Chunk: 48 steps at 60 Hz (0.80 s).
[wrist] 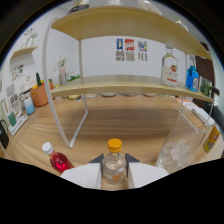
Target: Make me a cup of Vodka Sunrise.
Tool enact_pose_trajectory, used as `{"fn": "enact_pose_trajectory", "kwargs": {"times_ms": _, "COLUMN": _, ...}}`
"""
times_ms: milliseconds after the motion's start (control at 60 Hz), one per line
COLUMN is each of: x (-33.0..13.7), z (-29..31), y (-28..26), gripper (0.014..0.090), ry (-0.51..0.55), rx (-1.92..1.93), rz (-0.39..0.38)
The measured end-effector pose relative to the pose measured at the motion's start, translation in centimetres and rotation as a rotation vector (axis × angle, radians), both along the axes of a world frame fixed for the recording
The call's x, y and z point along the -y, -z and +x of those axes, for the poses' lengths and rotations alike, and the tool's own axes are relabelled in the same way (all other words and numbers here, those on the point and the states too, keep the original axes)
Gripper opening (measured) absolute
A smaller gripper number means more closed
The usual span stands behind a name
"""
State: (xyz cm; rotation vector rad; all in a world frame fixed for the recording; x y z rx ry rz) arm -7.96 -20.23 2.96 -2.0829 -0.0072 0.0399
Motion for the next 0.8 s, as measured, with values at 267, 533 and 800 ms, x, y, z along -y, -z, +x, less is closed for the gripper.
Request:
{"fn": "enact_pose_trajectory", "kwargs": {"times_ms": 267, "x": 0.9, "z": -0.5, "y": 0.4, "gripper": 0.0368, "ry": -0.051, "rx": 0.022, "rz": -0.027}}
{"fn": "enact_pose_trajectory", "kwargs": {"times_ms": 533, "x": 3.7, "z": -0.3, "y": -3.3, "gripper": 0.0859, "ry": -0.095, "rx": 0.039, "rz": -0.031}}
{"fn": "enact_pose_trajectory", "kwargs": {"times_ms": 800, "x": 10.0, "z": 4.8, "y": -11.5, "gripper": 0.0860, "ry": -0.018, "rx": -0.019, "rz": 0.043}}
